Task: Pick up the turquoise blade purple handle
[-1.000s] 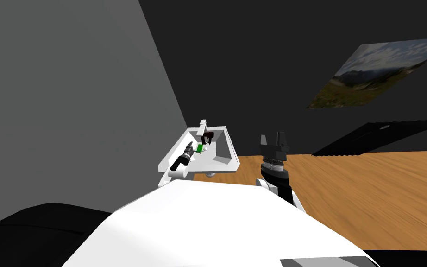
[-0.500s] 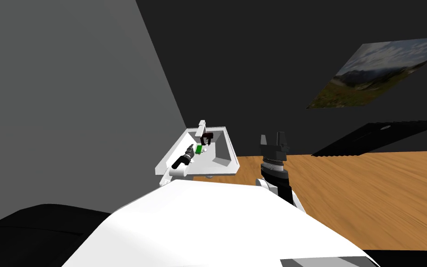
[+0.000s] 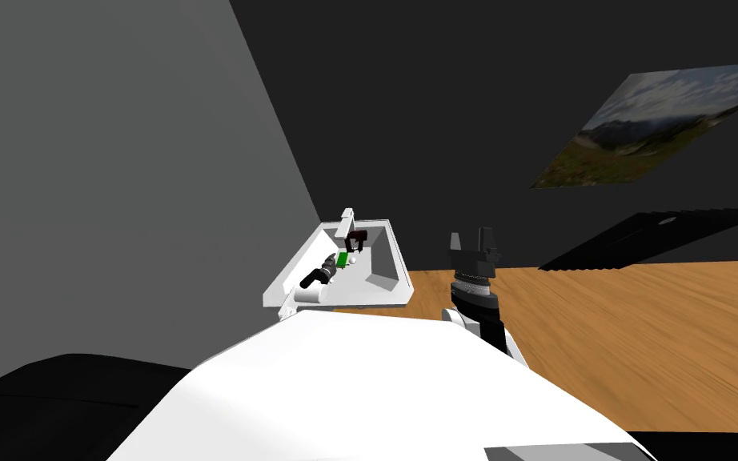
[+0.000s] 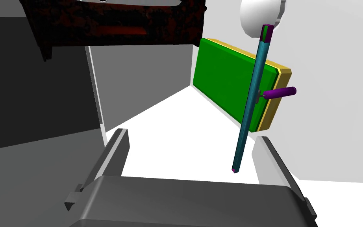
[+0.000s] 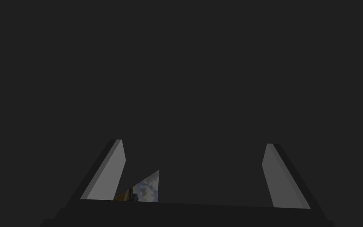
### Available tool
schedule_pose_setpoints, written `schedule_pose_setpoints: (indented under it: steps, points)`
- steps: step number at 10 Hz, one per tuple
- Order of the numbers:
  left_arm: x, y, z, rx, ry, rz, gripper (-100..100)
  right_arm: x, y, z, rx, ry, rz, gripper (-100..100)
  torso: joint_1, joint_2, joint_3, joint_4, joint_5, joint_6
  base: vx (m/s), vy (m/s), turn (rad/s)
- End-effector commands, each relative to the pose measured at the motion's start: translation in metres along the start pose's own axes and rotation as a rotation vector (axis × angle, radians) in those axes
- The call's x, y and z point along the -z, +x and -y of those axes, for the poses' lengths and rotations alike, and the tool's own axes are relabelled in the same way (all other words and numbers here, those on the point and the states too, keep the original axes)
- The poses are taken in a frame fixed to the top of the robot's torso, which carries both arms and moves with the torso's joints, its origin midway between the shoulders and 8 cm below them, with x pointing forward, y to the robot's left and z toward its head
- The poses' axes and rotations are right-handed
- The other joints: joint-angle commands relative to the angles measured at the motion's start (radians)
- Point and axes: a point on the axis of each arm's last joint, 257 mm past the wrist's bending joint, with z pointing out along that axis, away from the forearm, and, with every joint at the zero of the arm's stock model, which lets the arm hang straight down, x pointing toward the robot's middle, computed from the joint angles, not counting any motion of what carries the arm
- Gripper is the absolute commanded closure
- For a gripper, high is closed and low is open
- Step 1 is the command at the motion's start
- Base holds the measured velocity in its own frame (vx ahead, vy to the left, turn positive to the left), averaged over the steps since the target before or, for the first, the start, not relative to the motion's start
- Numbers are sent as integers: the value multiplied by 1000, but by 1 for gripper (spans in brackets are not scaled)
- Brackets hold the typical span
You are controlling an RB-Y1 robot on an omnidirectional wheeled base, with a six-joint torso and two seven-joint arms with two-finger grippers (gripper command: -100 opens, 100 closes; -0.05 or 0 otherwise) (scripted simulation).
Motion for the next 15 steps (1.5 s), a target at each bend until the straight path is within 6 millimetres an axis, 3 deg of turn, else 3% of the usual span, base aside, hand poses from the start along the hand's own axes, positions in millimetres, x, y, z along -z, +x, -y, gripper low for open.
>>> schedule_pose_setpoints:
  steps: [1, 7, 8, 9, 10, 15]
  points:
    - [-2, -3, -14, 6, -54, 2, -100, 0, 0, 0, 0, 0, 0, 0, 0, 0, 0, 0, 0, 0, 35, -10, -9]
    - [-7, -9, -53, 22, -205, 11, -100, 0, 0, 0, 0, 0, 0, 0, 0, 0, 0, 0, 0, 0, 32, -10, -6]
    - [-7, -8, -49, 20, -187, 10, -100, 0, 0, 0, 0, 0, 0, 0, 0, 0, 0, 0, 0, 0, 10, -4, -1]
    - [-7, -8, -50, 20, -192, 10, 0, 0, 0, 0, 0, 0, 0, 0, 0, 1, 1, 0, 0, 0, 0, 0, 0]
    - [-17, -13, -48, 23, -191, 21, -100, 0, 0, 0, 0, 0, 0, 0, 1, 2, 1, 0, 0, 0, -35, 6, -74]
    - [-46, -27, -34, 35, -178, 49, -100, 0, 0, 0, 0, 0, 0, 0, 1, 6, 3, 1, 0, 0, -66, 5, -61]
